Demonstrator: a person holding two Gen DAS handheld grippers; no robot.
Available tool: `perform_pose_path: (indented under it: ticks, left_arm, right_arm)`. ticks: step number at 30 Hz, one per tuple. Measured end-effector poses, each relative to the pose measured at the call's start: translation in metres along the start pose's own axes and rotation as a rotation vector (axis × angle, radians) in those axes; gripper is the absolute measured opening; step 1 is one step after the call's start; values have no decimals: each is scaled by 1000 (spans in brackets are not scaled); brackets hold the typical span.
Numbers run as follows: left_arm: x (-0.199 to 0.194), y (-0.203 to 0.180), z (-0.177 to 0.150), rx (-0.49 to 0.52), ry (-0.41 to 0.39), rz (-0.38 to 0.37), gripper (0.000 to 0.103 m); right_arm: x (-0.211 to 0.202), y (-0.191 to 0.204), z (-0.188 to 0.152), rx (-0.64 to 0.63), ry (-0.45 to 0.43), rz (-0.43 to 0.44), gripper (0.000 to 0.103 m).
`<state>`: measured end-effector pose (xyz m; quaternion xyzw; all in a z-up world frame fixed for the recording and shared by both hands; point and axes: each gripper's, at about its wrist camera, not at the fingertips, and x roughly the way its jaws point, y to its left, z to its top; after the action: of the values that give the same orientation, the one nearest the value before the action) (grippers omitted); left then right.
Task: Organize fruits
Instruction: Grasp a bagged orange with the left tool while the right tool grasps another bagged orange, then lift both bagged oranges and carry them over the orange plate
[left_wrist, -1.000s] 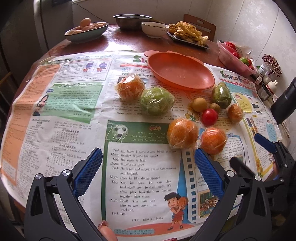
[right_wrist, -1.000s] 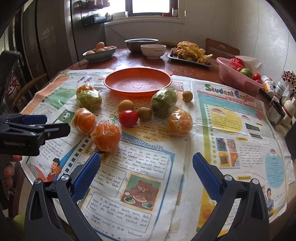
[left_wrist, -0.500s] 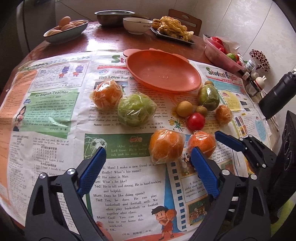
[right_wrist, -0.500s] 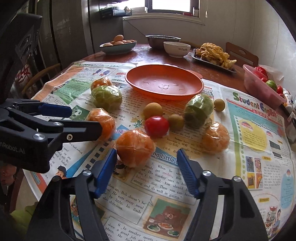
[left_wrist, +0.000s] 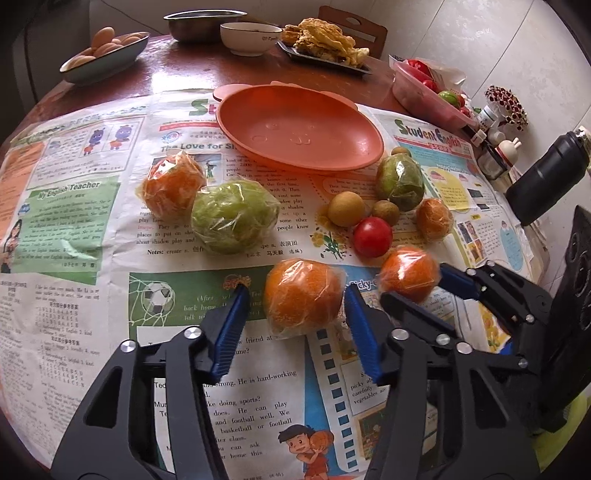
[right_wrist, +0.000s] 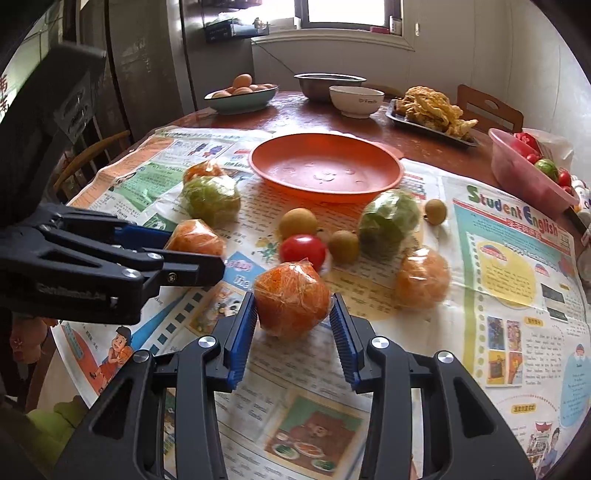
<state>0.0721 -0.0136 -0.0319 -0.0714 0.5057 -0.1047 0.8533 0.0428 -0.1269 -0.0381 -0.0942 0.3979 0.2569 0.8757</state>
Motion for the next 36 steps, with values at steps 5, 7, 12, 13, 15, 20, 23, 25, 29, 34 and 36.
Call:
perform_pose_path:
  ticks: [5,7,12,13,15,20,23,25,29,34,36]
  left_arm:
    - [3,-5,2,21,8,1,33]
    - [3,-5,2,18,12,-8,32]
    - [-7,-6,1,23,5,-13,32]
    - [-9,-7,2,26,0,-13,32]
    - [-16,-7,6,26,-14,-17,32]
    - [-30,-8,18,42,-51,1,32]
    - [-36,-10,27,53,-69,11,32]
    - [-38,-10,34,58,-77,18,32]
    - [-39,-10,48,66,-91,24,32]
    - [-36,-7,67,72,-100,41,32]
    - [-35,-6,74,73,-102,42,32]
  right_arm:
    - [-10,-12,1,19,-11,-5,39]
    - [-15,-16,2,25,-20,-7,39]
    - [-22,-26,8,34,-38,-12,39]
    - [-24,-27,9,33,-41,-14,39]
    - [-27,-32,13,33,-51,-14,39]
    - [-32,-40,28,29,-75,-9,39]
    - [-33,-43,39,17,-91,-10,39]
    - [-32,-44,47,8,-98,-8,39]
    - [-28,-46,61,-9,-105,-13,39]
    - [-21,-49,76,-23,-109,-8,39]
    - [-16,-51,80,-28,-103,-5,39]
